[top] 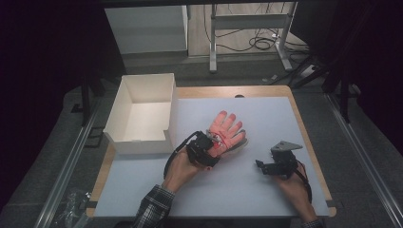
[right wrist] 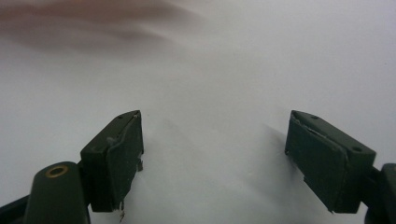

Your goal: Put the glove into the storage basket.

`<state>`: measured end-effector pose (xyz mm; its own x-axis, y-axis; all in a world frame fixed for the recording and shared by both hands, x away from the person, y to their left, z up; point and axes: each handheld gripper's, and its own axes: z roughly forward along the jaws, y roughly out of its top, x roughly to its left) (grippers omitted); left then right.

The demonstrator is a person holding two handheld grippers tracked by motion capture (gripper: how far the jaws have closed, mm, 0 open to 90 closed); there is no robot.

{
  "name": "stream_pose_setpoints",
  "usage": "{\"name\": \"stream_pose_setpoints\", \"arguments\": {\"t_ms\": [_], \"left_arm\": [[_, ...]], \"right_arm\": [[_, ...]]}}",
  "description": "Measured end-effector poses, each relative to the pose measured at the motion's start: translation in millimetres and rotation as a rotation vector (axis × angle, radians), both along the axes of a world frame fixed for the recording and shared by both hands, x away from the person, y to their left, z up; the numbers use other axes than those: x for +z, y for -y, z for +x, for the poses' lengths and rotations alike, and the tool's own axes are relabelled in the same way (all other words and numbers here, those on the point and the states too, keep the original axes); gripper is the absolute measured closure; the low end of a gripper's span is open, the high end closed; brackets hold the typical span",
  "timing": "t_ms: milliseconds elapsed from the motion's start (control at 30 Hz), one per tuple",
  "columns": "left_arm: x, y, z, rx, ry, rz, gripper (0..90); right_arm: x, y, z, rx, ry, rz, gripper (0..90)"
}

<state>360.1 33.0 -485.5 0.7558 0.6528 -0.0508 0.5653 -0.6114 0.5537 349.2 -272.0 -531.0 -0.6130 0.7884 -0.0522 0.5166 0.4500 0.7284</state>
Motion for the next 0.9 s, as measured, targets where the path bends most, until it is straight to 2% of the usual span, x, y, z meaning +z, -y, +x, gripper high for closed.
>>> {"name": "stream_pose_setpoints", "arguments": {"t_ms": [333, 900], "left_arm": [[18.3, -5.3, 17.5, 0.07, -0.003, -0.018, 40.7], [54.5, -16.5, 41.0, 0.155, 0.029, -0.015, 40.0]], "right_arm": [[-0.1, 0.0, 0.1, 0.001, 0.001, -0.001, 19.6], [0.0, -0.1, -0.1, 0.001, -0.002, 0.001, 19.6]]}}
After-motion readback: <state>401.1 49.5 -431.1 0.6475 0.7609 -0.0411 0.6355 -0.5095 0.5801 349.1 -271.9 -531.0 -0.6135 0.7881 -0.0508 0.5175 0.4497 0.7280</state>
